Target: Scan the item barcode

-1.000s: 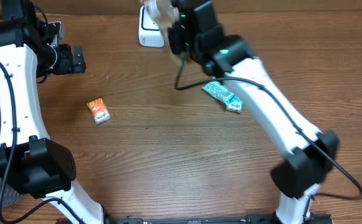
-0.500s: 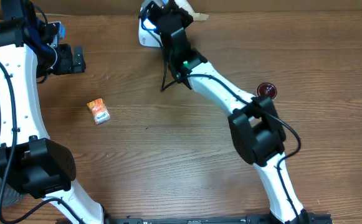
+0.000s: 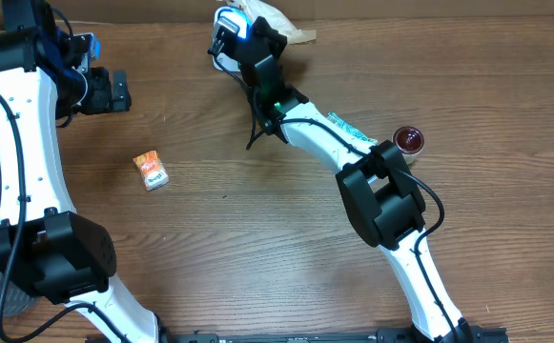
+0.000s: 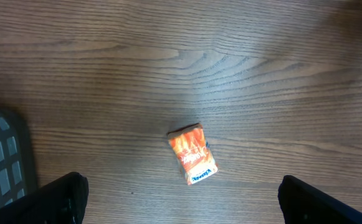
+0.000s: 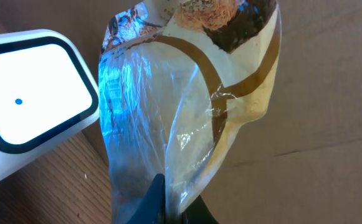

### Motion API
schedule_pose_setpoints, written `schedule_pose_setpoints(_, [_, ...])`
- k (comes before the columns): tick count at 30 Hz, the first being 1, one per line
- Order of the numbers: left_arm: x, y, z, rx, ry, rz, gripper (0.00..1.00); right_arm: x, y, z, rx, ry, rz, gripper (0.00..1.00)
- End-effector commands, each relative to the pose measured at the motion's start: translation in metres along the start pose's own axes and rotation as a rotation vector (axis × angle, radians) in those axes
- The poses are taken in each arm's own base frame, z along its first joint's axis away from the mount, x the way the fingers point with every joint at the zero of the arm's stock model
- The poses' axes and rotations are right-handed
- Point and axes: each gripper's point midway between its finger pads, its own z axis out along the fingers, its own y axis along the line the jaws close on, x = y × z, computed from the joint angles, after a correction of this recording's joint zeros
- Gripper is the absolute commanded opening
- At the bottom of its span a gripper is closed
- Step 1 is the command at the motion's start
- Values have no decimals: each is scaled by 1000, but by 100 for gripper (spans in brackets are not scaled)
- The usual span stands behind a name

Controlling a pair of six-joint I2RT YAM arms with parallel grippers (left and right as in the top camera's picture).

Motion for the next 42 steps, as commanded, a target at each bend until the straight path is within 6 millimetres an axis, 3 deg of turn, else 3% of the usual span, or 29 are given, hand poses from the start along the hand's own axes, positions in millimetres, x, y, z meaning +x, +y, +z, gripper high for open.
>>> schedule_pose_setpoints(1, [0, -5, -5, 8, -11, 30, 100, -9, -13, -3, 32, -10, 13, 4])
schedule_pose_setpoints(11, [0, -5, -5, 8, -11, 30, 100, -14, -24, -8, 57, -1, 21, 4])
schedule_pose_setpoints(19, [0, -5, -5, 8, -11, 30, 100, -37, -87, -34, 106, -49, 240, 4])
schedule_pose_setpoints(20, [0, -5, -5, 8, -11, 30, 100, -41, -101, -45, 85, -44, 299, 4])
schedule_pose_setpoints(24, [0, -5, -5, 8, -11, 30, 100, -46, -125, -78, -15, -25, 464, 4])
schedule_pose_setpoints(26, [0, -5, -5, 8, -11, 30, 100, -49, -131, -100, -122, -26, 556, 4])
schedule_pose_setpoints(30, [0, -5, -5, 8, -11, 30, 100, -55, -130, -164, -497, -17, 807, 4])
schedule_pose_setpoints(33, [0, -5, -5, 8, -11, 30, 100, -42, -128, -200, -715, 75, 996, 4])
schedule_pose_setpoints(35, [0, -5, -5, 8, -11, 30, 100, -21, -122, -214, -820, 198, 1104, 4])
schedule_pose_setpoints(42, [0, -5, -5, 8, -11, 30, 100, 80, -77, -222, -917, 631, 1185, 4])
